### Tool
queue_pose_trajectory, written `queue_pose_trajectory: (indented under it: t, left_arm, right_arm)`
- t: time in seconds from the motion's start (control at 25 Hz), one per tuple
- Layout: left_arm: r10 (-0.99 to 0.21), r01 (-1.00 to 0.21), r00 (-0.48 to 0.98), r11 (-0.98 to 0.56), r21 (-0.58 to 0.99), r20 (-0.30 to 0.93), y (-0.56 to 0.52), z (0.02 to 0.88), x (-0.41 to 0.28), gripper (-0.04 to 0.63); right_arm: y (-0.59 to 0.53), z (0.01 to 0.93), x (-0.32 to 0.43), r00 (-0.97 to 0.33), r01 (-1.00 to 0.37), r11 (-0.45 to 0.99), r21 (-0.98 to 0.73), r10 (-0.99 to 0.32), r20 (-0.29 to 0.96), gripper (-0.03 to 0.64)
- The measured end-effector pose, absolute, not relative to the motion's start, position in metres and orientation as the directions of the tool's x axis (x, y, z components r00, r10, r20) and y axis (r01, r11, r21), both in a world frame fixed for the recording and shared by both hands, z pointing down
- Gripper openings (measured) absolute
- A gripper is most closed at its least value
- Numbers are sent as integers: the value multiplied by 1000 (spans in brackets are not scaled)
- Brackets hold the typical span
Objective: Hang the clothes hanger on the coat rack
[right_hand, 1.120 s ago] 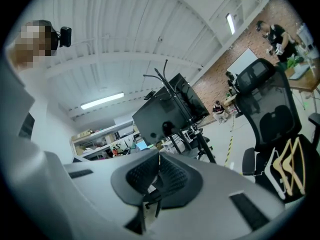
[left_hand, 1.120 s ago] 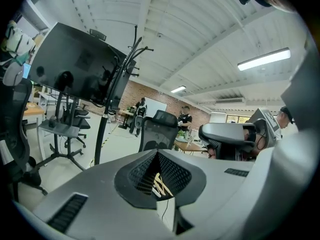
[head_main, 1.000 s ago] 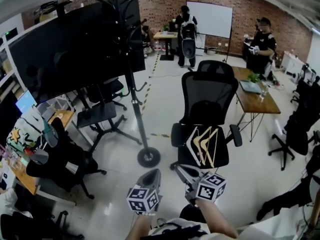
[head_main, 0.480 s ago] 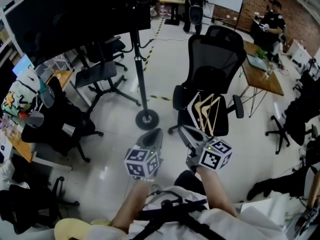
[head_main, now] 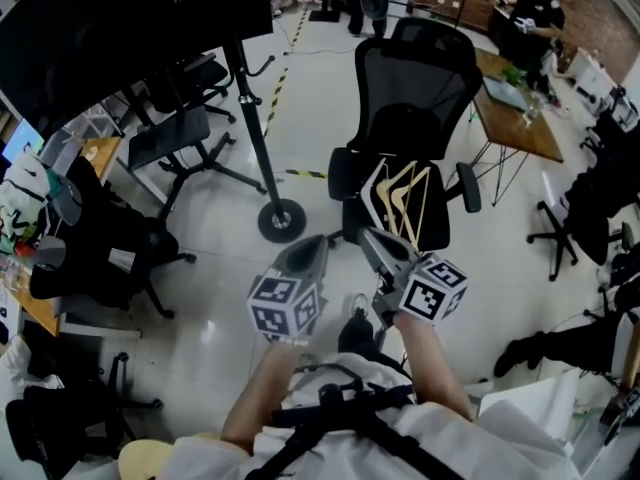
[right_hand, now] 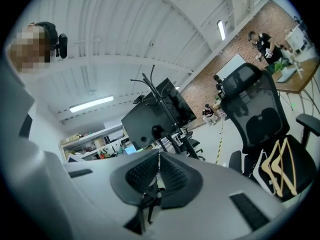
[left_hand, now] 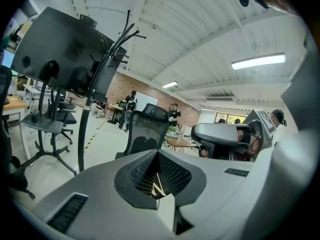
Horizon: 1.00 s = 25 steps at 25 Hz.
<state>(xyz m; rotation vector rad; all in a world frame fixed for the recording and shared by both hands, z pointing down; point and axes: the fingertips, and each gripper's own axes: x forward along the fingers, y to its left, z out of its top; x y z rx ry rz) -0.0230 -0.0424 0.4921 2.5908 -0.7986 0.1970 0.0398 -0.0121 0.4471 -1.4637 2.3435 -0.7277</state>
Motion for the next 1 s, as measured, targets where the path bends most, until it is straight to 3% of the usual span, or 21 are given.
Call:
queue_pose_trajectory:
  t: [0.16,0.44,0.56,0.76,1.0]
  left_arm:
    - [-480,-555,831,-753,353,282,-66,502,13,-9]
    - [-408,-522,847,-758,390,340,-103,537,82,-9]
    - [-369,-509,850,-756,412,375,-117,560,113,-9]
    - [-298,-481,857,-756,444,421,-133,599,163,-9]
    - [-237,-470,849,-746,471,472,-150,653,215,-9]
  right_arm:
    - [-42,459,80,-411,-763,324,-560,-911,33,27]
    - [-87,528,174,-304,-798,153,-582,-938,169,31]
    - [-100,562,210,-269,-810,85,-580,-933,238,121]
    - [-115,628,272,-190,-851,-35,-524,-910,369,126]
    - [-144,727,324,-180,-872,-110,-477,-834,521,201]
